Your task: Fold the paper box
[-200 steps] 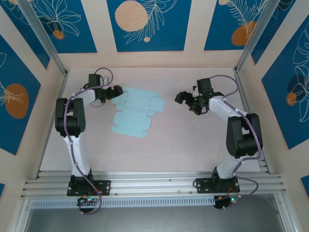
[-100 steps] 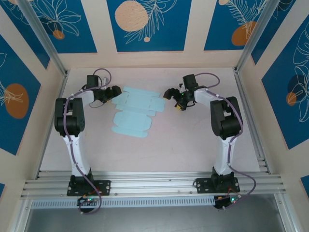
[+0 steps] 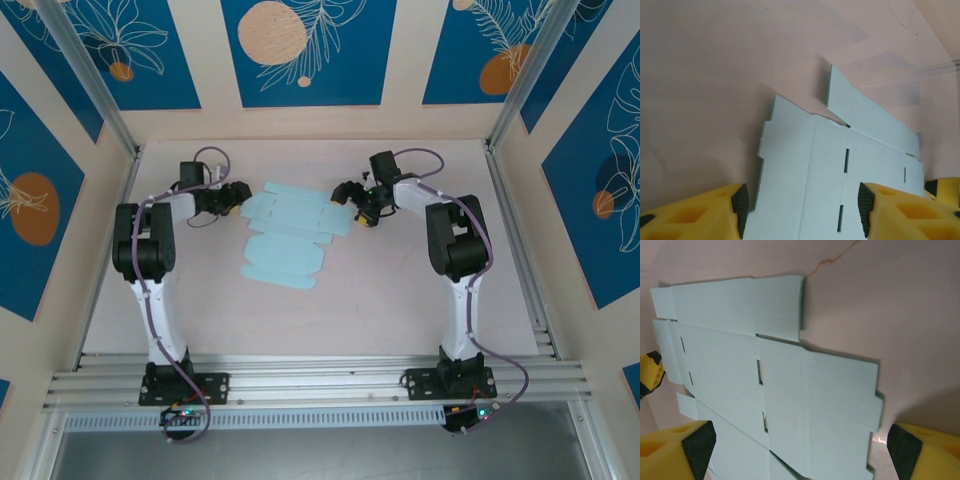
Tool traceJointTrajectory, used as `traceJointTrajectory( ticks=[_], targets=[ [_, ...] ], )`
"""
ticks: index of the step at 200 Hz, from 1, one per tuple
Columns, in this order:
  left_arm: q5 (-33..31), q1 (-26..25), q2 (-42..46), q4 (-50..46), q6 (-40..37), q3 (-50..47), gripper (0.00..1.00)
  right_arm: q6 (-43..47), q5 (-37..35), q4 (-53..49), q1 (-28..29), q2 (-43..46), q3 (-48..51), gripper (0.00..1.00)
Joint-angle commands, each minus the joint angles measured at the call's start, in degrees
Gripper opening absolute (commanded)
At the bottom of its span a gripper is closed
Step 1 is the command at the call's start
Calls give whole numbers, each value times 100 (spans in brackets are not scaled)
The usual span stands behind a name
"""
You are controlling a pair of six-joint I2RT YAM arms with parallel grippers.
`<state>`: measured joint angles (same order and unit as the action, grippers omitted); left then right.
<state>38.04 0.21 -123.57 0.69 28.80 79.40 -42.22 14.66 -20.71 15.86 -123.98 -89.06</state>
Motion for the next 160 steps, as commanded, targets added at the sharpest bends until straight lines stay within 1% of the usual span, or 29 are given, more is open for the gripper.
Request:
traceJointTrajectory(
  ticks=[1, 38, 65, 80, 93, 107, 128, 139, 160],
  targets=[
    [347, -30, 182, 248, 192, -107, 52, 29, 99, -293, 13, -253, -140, 91],
    [539, -47, 243, 476, 261, -237, 43, 81, 109, -337, 11, -293, -209, 91],
    [665, -47, 329, 662, 336, -363, 39, 125, 108, -390, -4, -316, -245, 91],
    [681, -39, 396, 628, 322, -389, 39, 126, 99, -396, -4, -326, -244, 91],
    [367, -21, 529, 319, 94, -389, 42, 124, 90, -416, -6, -303, -244, 91],
    [-207, 20, 682, -299, -187, -310, 48, 167, 80, -451, -4, -264, -240, 91],
    [-813, 52, 764, -1163, -572, -65, 56, 241, 26, -499, -3, -165, -196, 91],
    [-968, 54, 773, -1466, -720, 21, 59, 291, -21, -542, -4, -99, -178, 91],
    [-966, 27, 740, -1737, -862, 43, 61, 335, -117, -598, 19, 41, -117, 91]
  ],
)
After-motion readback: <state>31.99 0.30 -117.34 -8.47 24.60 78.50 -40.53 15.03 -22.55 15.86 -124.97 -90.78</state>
